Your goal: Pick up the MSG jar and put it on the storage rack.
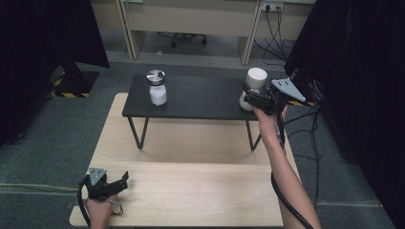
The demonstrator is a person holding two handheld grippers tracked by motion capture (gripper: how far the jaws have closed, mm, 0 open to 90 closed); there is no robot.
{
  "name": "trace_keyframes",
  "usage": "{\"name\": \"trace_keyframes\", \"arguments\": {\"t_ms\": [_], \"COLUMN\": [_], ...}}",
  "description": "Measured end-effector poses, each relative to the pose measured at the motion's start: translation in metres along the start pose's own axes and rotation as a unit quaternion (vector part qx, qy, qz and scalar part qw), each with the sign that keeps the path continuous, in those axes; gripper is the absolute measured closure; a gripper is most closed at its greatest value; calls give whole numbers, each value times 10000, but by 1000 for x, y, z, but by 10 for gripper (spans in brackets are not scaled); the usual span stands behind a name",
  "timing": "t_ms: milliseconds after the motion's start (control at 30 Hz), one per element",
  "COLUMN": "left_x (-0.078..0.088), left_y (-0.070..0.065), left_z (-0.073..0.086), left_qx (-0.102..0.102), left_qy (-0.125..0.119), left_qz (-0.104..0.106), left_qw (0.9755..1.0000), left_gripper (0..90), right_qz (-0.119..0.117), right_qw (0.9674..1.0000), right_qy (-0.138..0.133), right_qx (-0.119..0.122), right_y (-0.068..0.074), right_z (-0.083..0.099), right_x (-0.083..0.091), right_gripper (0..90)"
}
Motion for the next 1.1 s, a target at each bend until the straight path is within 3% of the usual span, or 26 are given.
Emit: {"name": "trace_keyframes", "arguments": {"t_ms": [633,1100], "left_x": [0,0], "left_y": [-2,-4], "left_z": [0,-1], "left_qx": [-75,-165], "left_qy": [38,83], "left_qz": [21,15], "left_qw": [10000,9998], "left_gripper": [7,8], "right_qz": [74,216], "right_qw": [10000,9997], "right_qy": [34,82], "right_qx": [13,105], "right_y": [-5,-7], "right_z": [16,46], "right_x": [32,66], "right_gripper": [3,3]}}
Point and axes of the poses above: each handheld gripper's, and its own axes: x roughly backward along the jaws, z roughly out of its underside, y roughly to its left, the point moved 4 cm from there along -x, roughly forward along the jaws, and after that the axes turned 1 degree about x, right-handed, at the moved point
